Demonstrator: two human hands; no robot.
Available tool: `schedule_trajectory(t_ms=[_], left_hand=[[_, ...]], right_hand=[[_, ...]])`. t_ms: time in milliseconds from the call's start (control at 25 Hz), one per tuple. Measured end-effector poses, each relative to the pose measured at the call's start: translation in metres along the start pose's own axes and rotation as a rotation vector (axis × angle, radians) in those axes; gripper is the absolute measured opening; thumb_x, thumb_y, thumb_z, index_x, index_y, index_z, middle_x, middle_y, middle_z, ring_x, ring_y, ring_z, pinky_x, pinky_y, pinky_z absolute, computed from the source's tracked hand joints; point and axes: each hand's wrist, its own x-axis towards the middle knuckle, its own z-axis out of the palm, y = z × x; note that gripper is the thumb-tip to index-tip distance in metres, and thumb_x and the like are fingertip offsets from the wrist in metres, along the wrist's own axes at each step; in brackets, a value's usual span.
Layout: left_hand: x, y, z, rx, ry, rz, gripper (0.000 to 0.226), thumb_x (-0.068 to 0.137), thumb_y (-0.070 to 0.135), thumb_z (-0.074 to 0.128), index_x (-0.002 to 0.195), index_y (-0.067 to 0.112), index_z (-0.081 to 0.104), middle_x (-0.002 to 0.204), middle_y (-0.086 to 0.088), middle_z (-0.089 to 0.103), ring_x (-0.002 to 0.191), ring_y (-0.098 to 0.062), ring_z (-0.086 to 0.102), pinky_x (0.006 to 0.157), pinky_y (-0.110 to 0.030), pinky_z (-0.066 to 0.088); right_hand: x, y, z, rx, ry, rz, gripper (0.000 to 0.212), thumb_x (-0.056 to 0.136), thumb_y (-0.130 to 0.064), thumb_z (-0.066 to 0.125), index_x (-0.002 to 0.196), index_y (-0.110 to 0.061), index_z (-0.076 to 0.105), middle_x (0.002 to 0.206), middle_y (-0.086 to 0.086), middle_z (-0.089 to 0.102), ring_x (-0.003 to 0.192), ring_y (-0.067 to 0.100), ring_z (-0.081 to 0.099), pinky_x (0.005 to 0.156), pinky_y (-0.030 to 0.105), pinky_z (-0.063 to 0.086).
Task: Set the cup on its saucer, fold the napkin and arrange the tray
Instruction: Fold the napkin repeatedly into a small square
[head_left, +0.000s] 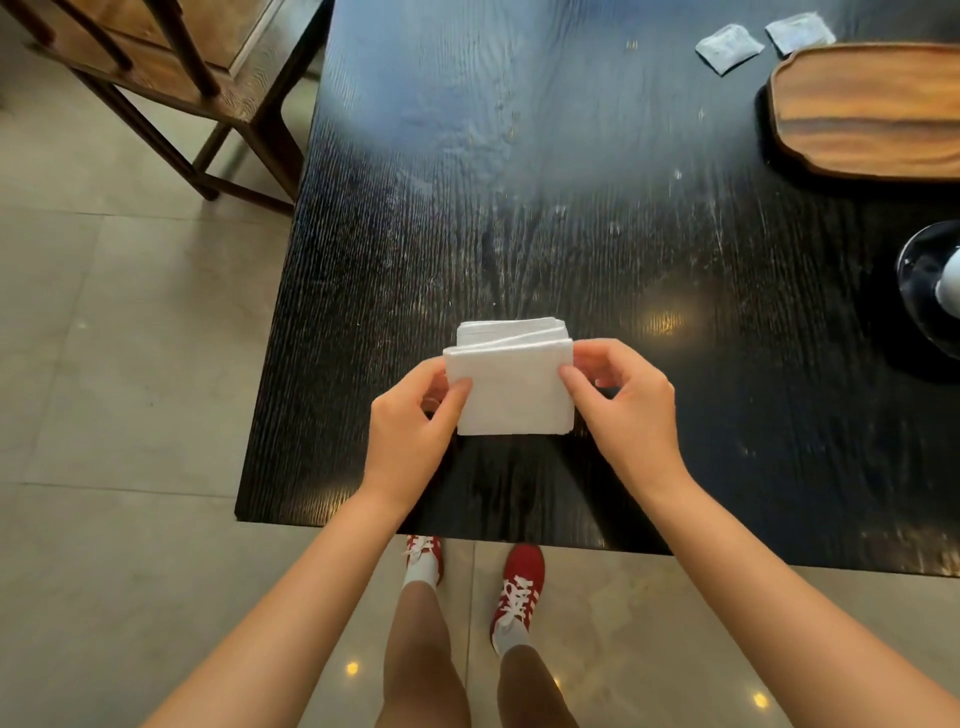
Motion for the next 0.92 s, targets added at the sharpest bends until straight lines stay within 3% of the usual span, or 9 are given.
schedule_trajectory(t_ms=[120, 240, 280, 360, 440, 560, 680, 920], left_hand=[[0.018, -0.005, 0.012, 0.165, 0.107, 0.025, 0.034, 0.087, 0.025, 0.057, 0.119, 0.016, 0.057, 0.091, 0.0, 0.063, 0.083, -0.013, 0.056, 0.077, -0.031, 0.048], [0.027, -0.008, 0.022, 0.441, 0.166, 0.136, 0.054, 0.089, 0.029, 0.047, 0.138, 0.009, 0.037, 0.132, -0.012, 0.051, 0.124, -0.022, 0.041, 0.105, -0.033, 0.029], [0.026, -0.008, 0.026, 0.56, 0.112, 0.19, 0.056, 0.091, 0.03, 0.041, 0.142, 0.01, 0.028, 0.146, -0.012, 0.038, 0.136, -0.023, 0.028, 0.11, -0.039, 0.021], [0.023, -0.014, 0.035, 0.728, -0.043, 0.284, 0.058, 0.094, 0.035, 0.029, 0.146, 0.013, 0.015, 0.155, -0.009, 0.018, 0.143, -0.02, 0.009, 0.113, -0.048, 0.009], [0.022, -0.022, 0.041, 0.792, -0.123, 0.268, 0.058, 0.095, 0.038, 0.022, 0.147, 0.014, 0.012, 0.156, -0.007, 0.015, 0.143, -0.018, 0.005, 0.113, -0.053, 0.007], [0.025, -0.028, 0.046, 0.866, -0.146, 0.21, 0.057, 0.095, 0.04, 0.017, 0.147, 0.015, 0.013, 0.156, -0.005, 0.013, 0.143, -0.017, 0.004, 0.113, -0.055, 0.006], [0.025, -0.03, 0.047, 0.909, -0.159, 0.211, 0.057, 0.096, 0.04, 0.016, 0.147, 0.017, 0.013, 0.157, -0.004, 0.011, 0.143, -0.016, 0.003, 0.112, -0.055, 0.004], [0.028, -0.029, 0.044, 0.899, -0.209, 0.204, 0.058, 0.094, 0.041, 0.017, 0.147, 0.018, 0.009, 0.156, -0.003, 0.006, 0.142, -0.015, 0.0, 0.113, -0.055, 0.005]], right_hand=[[0.014, 0.005, 0.013, -0.029, 0.097, 0.095, 0.018, 0.084, -0.019, 0.062, 0.101, -0.017, 0.065, 0.081, -0.005, 0.066, 0.072, 0.005, 0.06, 0.063, 0.019, 0.046], [0.021, 0.01, 0.023, -0.091, 0.166, 0.121, 0.02, 0.084, -0.02, 0.061, 0.104, -0.019, 0.061, 0.075, -0.01, 0.062, 0.068, 0.009, 0.06, 0.07, 0.032, 0.051], [0.021, 0.012, 0.026, -0.125, 0.18, 0.117, 0.02, 0.084, -0.021, 0.061, 0.104, -0.019, 0.061, 0.075, -0.011, 0.061, 0.067, 0.012, 0.059, 0.072, 0.038, 0.053], [0.022, 0.014, 0.032, -0.225, 0.231, 0.057, 0.022, 0.085, -0.019, 0.059, 0.107, -0.017, 0.06, 0.082, -0.007, 0.063, 0.072, 0.015, 0.059, 0.075, 0.043, 0.053], [0.021, 0.017, 0.04, -0.386, 0.286, -0.119, 0.035, 0.087, -0.011, 0.053, 0.122, -0.013, 0.055, 0.106, 0.003, 0.065, 0.097, 0.019, 0.059, 0.087, 0.037, 0.05], [0.019, 0.027, 0.049, -0.715, 0.087, -0.393, 0.046, 0.093, -0.013, 0.038, 0.139, -0.009, 0.036, 0.146, 0.013, 0.039, 0.138, 0.027, 0.028, 0.109, 0.041, 0.028], [0.019, 0.04, 0.05, -0.793, -0.116, -0.372, 0.053, 0.096, -0.031, 0.028, 0.143, -0.008, 0.024, 0.153, 0.011, 0.024, 0.142, 0.023, 0.011, 0.114, 0.044, 0.02], [0.022, 0.043, 0.051, -0.878, -0.197, -0.317, 0.059, 0.094, -0.035, 0.021, 0.145, -0.007, 0.015, 0.155, 0.011, 0.015, 0.143, 0.022, 0.005, 0.115, 0.043, 0.016]])
